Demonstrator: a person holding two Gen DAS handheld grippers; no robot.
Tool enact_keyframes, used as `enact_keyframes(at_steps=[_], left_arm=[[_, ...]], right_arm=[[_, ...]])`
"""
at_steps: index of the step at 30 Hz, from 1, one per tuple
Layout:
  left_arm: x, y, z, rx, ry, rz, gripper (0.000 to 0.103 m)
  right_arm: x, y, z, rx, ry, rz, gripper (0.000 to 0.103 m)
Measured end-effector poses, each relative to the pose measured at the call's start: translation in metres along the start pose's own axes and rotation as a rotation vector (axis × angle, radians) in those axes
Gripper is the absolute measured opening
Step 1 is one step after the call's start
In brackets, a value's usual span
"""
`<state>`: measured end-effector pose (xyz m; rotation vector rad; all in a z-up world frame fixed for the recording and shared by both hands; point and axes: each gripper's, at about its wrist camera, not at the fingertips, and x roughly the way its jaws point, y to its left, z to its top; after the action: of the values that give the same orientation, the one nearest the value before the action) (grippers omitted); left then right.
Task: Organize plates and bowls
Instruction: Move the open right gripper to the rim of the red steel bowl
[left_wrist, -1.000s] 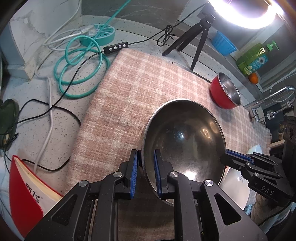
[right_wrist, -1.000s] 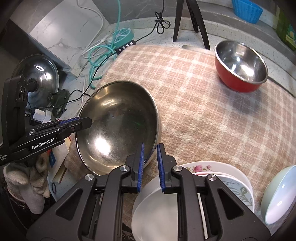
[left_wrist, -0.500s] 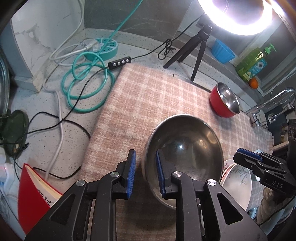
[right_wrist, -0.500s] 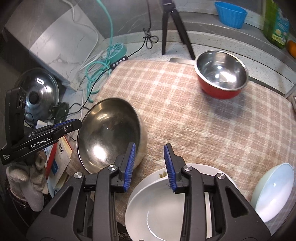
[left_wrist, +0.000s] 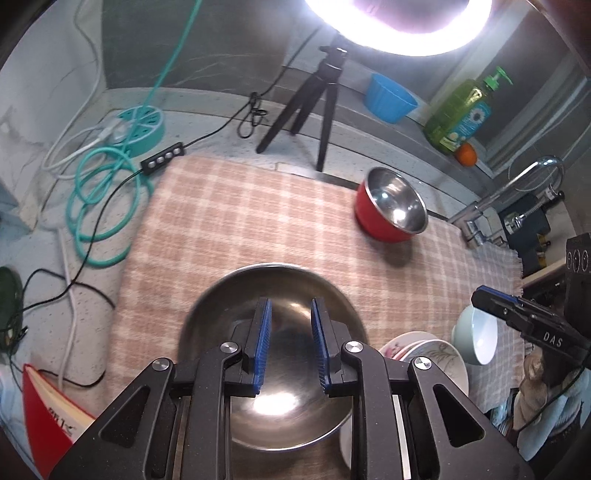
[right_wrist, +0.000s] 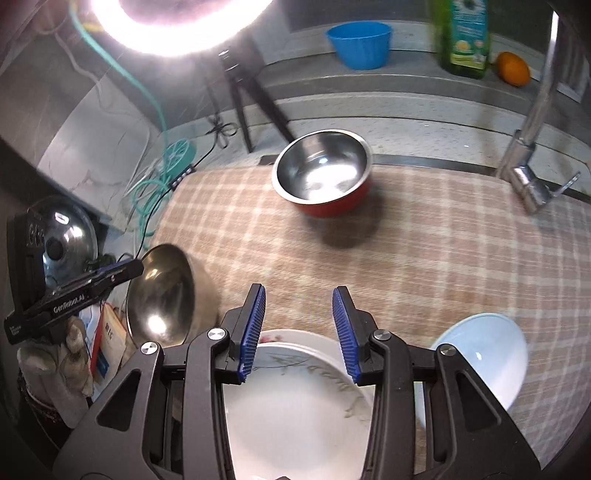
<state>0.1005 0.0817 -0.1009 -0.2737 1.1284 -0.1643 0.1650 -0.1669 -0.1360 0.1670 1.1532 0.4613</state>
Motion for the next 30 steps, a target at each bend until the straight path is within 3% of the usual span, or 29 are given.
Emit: enact_keyframes(at_steps=[11,15,25,30], left_arm=[[0.035,-0.052,0.034,0.059,0.009,-0.047,0.020],[0.053,-0.072,0.056,0.080,0.016,-0.046,0.020],[0.101,-0.073,0.096,0.000,0.090,-0.073,0.020],[0.118,-0.074,0.106,-0.001,0.112,-0.055,0.020]], right_arm=[[0.001,-0.050,0.043,0.093,-0.069,-0.059,0.039],[0.015,-0.060,0.063,0.119,-0.049,-0.032,0.039],[0.063,-0.075,0.090,0.163,0.031,0.016,0.039],[0.080,-0.079,0.097,0.185,0.051,0.029,0.033]])
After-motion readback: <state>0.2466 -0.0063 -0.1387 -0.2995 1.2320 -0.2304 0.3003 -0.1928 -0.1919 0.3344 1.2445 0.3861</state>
